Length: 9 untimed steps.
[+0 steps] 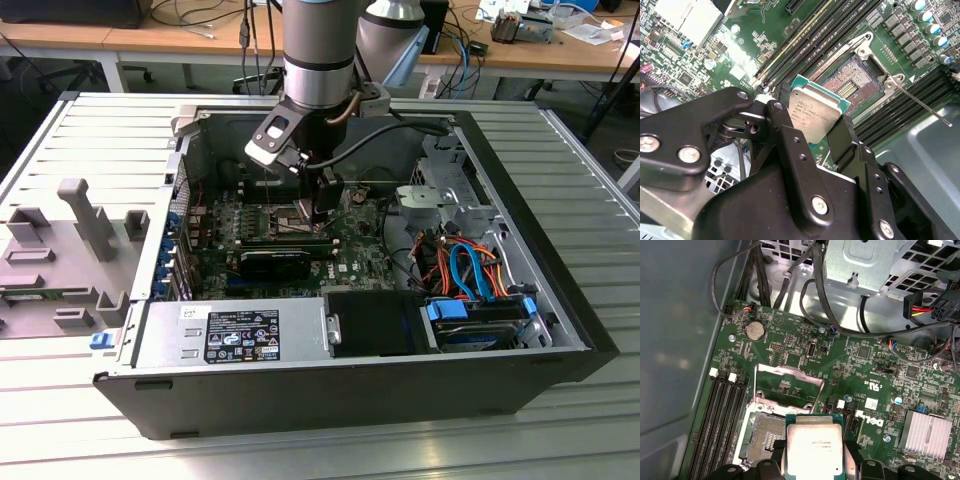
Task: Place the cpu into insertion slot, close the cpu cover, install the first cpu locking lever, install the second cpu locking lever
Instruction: 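Place the cpu into insertion slot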
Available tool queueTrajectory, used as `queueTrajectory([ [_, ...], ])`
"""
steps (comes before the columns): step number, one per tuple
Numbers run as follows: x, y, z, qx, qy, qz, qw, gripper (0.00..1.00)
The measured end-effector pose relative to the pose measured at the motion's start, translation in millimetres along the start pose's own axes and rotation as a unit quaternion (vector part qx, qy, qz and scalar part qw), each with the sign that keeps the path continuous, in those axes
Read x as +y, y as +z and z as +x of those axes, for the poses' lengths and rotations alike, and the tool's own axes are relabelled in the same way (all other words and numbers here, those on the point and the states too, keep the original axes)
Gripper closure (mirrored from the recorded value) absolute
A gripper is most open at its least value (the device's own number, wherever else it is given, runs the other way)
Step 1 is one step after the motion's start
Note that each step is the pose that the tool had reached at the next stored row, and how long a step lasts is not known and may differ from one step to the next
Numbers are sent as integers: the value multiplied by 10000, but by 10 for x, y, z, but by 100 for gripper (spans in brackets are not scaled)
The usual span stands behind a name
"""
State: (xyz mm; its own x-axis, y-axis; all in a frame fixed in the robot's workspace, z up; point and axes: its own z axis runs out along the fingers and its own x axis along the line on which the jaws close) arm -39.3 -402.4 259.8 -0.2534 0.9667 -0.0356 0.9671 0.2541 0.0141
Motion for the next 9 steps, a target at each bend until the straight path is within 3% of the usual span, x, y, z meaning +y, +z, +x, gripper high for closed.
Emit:
queueTrajectory([
  [9, 0, 0, 0, -1, 62, 2, 10000, 46],
])
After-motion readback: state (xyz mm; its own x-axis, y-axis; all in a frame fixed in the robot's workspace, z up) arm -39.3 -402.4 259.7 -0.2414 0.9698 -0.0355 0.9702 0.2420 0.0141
